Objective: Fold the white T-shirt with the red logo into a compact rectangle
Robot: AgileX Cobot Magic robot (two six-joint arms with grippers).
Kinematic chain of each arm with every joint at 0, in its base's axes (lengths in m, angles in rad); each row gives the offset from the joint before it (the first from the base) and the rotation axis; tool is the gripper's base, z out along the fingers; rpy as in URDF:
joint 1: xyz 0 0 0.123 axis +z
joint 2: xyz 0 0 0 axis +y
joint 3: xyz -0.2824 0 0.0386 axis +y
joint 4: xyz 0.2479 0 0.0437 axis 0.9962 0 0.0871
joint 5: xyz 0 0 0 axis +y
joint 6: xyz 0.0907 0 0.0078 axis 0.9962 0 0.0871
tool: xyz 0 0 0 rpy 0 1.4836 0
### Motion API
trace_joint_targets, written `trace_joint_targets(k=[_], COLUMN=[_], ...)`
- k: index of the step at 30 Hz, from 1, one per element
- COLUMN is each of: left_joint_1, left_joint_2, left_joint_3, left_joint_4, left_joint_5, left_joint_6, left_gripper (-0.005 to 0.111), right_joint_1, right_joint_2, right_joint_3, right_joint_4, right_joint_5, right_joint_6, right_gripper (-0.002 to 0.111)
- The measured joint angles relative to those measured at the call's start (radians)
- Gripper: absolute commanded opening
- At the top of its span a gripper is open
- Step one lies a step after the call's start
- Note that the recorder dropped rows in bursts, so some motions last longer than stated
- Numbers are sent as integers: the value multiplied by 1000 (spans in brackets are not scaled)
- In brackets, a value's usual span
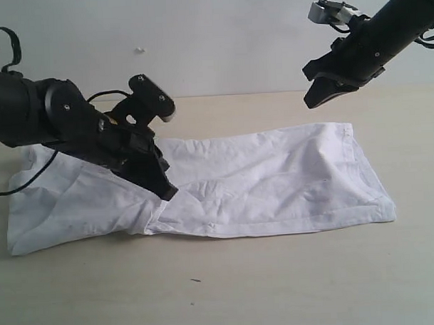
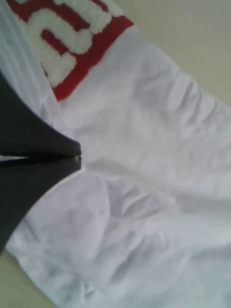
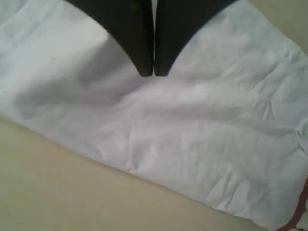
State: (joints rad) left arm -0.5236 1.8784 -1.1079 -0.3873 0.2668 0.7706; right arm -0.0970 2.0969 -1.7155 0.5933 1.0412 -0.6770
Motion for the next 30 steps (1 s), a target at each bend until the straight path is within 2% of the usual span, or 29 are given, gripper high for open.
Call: trace_joint_targets(k=[6, 9, 14, 18, 22, 30], left_joint_1=[-23, -23, -8, 46, 155, 214], left_joint_2=[128, 126, 10, -19, 65, 145], left_joint_3=[15, 15, 15, 15, 15, 9], left_joint_4=[-32, -35, -3, 1, 96, 169], left_joint_5=[89, 86, 58, 37, 81, 58], left_joint_6=[-16, -16, -18, -93, -234, -338], left_gripper=[0, 0, 0, 0, 0, 0], right_joint_1=[0, 0, 0, 0, 0, 0], right_joint_2=[0, 0, 0, 0, 0, 0], right_joint_3=[0, 0, 0, 0, 0, 0], right_joint_4=[0, 0, 0, 0, 0, -4], right_joint_5=[8, 10, 10, 15, 18, 20], right_joint_6=[0, 0, 0, 0, 0, 0], right_gripper=[3, 3, 3, 3, 3, 3])
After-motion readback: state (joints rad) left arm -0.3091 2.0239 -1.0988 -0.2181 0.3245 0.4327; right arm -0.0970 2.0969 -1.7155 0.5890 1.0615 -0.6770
